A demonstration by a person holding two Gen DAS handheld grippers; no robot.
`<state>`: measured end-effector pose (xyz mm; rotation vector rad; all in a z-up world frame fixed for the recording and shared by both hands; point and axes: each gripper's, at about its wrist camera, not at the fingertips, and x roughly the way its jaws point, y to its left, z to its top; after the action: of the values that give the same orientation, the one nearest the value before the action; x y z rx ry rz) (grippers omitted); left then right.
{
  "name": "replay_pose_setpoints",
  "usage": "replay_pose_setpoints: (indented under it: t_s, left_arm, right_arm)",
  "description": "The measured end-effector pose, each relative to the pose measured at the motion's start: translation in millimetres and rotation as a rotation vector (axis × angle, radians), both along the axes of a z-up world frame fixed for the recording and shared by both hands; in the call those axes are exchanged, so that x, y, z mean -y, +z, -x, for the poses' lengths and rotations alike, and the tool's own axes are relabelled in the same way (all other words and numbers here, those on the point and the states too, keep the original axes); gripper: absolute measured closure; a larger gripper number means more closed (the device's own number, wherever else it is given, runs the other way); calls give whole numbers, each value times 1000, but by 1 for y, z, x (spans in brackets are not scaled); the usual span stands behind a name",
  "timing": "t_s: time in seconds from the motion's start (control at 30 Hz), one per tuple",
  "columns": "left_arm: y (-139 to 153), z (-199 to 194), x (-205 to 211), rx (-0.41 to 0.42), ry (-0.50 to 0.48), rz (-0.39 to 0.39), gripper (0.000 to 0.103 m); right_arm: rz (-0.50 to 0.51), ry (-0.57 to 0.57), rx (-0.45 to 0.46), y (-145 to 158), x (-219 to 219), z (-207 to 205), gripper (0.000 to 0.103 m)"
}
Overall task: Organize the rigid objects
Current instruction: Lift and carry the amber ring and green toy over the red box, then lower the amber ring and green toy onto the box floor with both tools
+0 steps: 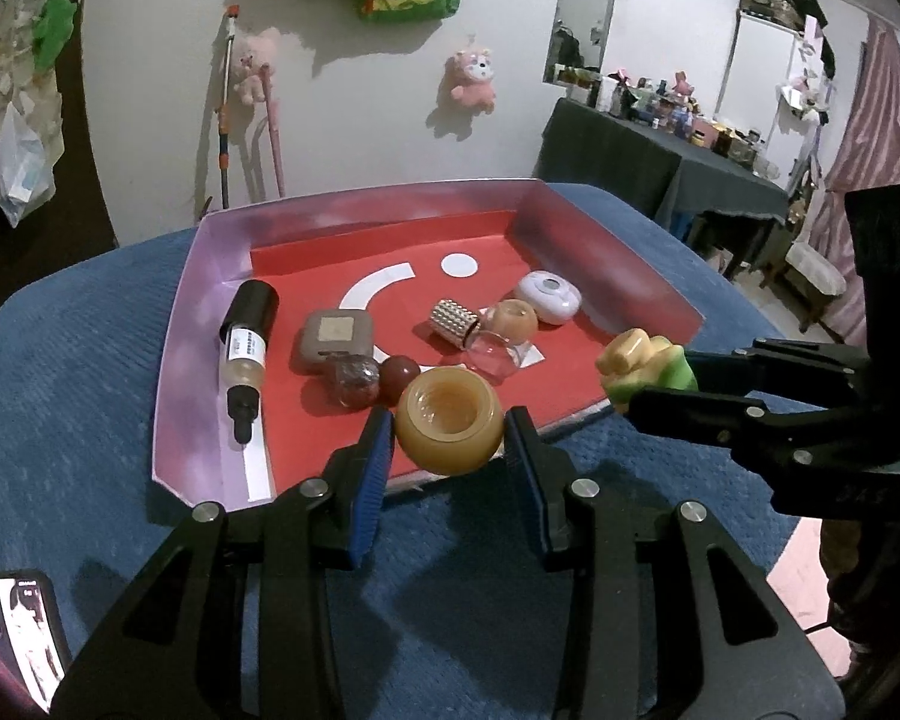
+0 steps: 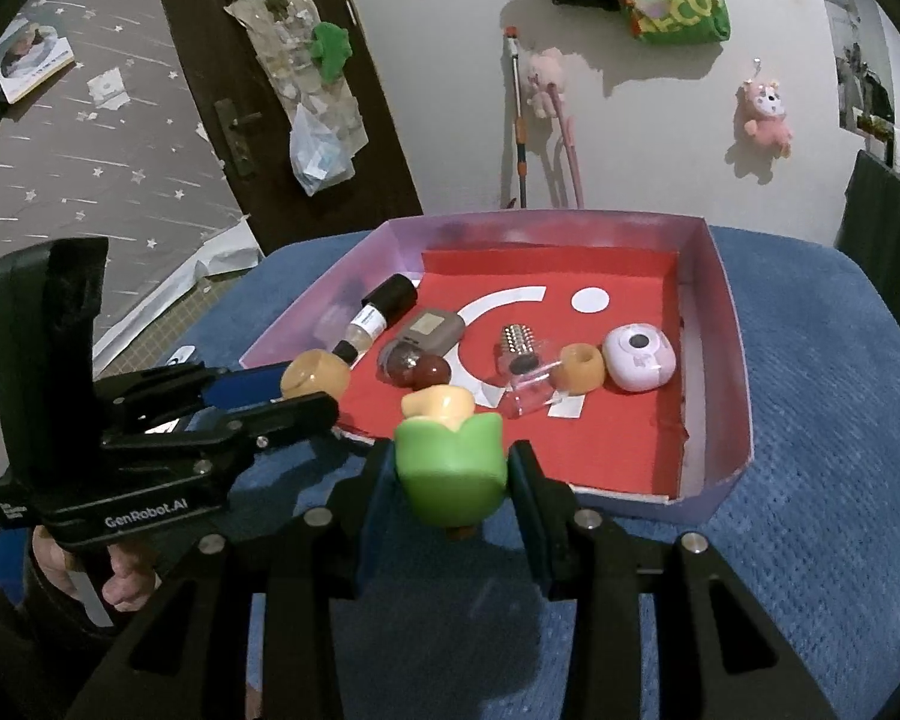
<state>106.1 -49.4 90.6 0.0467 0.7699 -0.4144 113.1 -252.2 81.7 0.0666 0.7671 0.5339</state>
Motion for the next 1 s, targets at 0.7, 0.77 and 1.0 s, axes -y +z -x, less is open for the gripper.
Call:
replay_pose_setpoints:
  t_s: [0.7, 0.77, 1.0]
  left_arm:
    - [-40, -61, 1, -156, 27, -41, 67]
    - [-44, -65, 2, -169, 30, -46, 67]
    - [-53, -78, 2, -192, 46, -47, 67]
  right_arm:
    - [51, 39, -89, -25, -15, -52, 62]
    - [56, 43, -100, -29, -17, -57, 62]
    - [70, 40, -135, -42, -19, -70, 62]
